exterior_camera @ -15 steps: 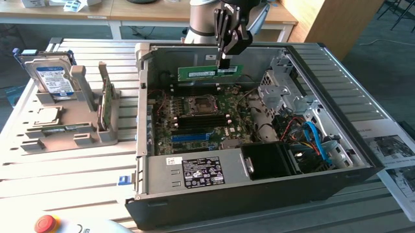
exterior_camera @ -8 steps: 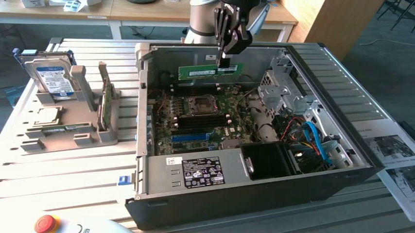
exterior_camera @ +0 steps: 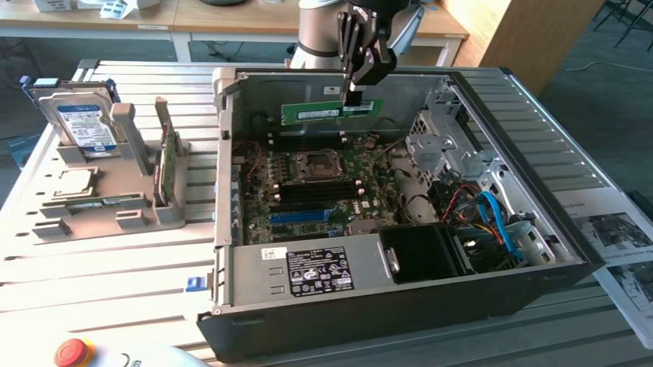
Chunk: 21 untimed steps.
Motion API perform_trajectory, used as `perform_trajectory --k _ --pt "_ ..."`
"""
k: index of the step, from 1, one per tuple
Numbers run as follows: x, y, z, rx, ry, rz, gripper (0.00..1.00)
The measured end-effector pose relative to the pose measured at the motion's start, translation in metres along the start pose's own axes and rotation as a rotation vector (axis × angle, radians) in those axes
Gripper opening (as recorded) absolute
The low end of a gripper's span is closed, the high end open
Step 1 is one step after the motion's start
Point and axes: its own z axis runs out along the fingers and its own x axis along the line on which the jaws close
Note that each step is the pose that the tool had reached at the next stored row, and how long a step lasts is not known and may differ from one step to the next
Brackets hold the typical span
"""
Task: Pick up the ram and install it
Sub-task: 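Pick up the ram and move it above insertion slot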
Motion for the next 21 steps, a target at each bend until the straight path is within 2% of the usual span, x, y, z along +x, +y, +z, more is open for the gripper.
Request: perform_trajectory --k 4,7,13,14,20,21 --pt "0.0000 0.0000 0.0011 0.0013 -0.0002 0.003 0.12" --pt "-0.0001 0.0000 0.0024 0.0004 -0.0007 0.023 0.12" --pt "-0.0001 -0.0003 0.0024 -0.0003 -0.0011 0.023 0.12" --pt "0.0001 -0.0008 0.0025 -0.0027 -0.0017 0.024 0.12" --pt "0.0029 -0.0034 0.0028 -0.0282 -0.0064 0.023 0.12" --pt "0.0033 -0.0035 0.0027 -0.0293 -0.0066 0.024 0.12"
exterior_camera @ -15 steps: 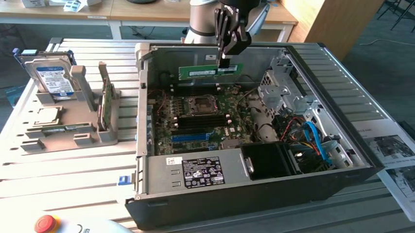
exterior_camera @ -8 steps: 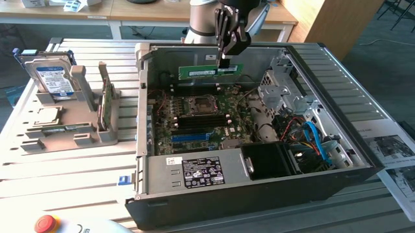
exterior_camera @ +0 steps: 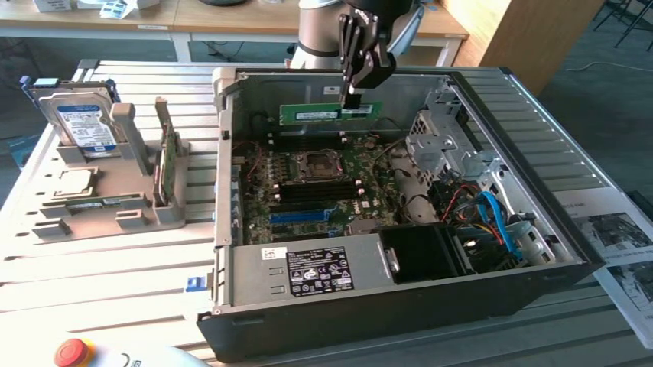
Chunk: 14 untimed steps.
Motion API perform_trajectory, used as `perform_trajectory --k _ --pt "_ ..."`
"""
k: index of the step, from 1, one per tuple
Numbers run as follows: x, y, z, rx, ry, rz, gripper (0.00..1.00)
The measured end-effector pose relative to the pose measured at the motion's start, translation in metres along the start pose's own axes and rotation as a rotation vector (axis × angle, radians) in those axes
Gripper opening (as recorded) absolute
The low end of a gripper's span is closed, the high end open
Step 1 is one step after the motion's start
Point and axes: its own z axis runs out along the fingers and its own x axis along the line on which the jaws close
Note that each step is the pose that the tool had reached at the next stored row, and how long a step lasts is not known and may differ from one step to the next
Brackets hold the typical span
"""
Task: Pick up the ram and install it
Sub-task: 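Pick up the ram and move it above insertion slot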
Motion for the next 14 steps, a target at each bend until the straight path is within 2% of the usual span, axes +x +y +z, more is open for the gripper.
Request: perform_trajectory --k 5,14 --pt "0.000 -0.0001 0.0012 0.0002 -0.0007 0.000 0.12" --pt "0.000 -0.0009 0.0141 0.0002 -0.0007 0.000 0.12"
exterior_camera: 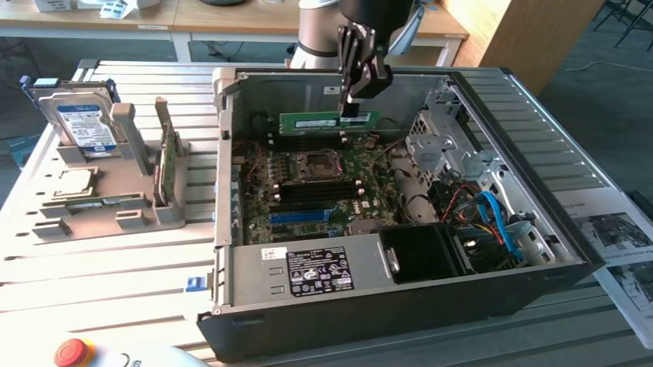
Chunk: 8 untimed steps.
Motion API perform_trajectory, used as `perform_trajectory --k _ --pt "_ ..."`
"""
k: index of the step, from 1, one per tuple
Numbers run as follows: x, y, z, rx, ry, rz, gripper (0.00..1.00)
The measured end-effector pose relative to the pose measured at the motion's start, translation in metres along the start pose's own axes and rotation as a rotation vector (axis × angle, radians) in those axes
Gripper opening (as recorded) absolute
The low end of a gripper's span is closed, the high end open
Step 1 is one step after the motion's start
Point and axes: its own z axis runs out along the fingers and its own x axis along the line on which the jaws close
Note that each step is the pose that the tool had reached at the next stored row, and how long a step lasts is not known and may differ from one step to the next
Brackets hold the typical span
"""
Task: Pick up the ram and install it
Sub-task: 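Pick up the ram and move it above insertion slot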
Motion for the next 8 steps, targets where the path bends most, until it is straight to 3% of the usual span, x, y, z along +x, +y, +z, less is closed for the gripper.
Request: perform_trajectory --k 8 --pt "-0.0004 -0.0013 0.0073 -0.0001 0.0002 0.000 0.12"
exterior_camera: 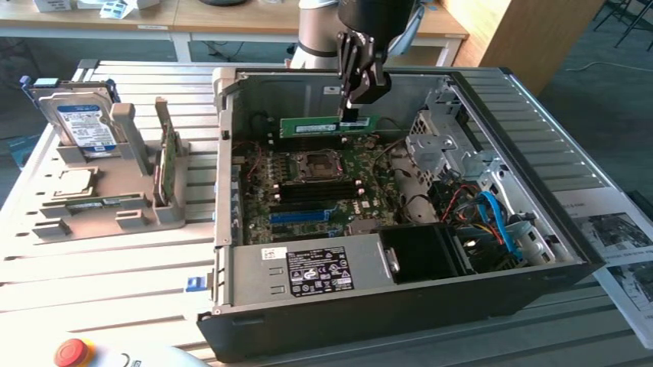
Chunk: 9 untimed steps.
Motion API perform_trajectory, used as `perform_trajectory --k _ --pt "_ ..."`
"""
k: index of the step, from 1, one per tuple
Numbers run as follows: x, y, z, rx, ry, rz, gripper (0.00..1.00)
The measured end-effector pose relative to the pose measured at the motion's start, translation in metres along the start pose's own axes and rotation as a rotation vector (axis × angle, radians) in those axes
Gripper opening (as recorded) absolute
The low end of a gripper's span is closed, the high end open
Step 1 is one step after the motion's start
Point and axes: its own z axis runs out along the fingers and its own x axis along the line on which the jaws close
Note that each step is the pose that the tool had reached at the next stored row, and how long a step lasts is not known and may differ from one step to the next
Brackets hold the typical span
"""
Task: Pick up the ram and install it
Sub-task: 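Pick up the ram and move it above insertion slot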
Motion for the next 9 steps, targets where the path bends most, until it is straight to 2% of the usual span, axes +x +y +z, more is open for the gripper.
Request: perform_trajectory --k 4,9 --pt "-0.0006 -0.0001 0.0003 0.0001 -0.0003 0.000 0.12" --pt "-0.0069 -0.0006 0.0003 0.0001 -0.0002 0.000 0.12"
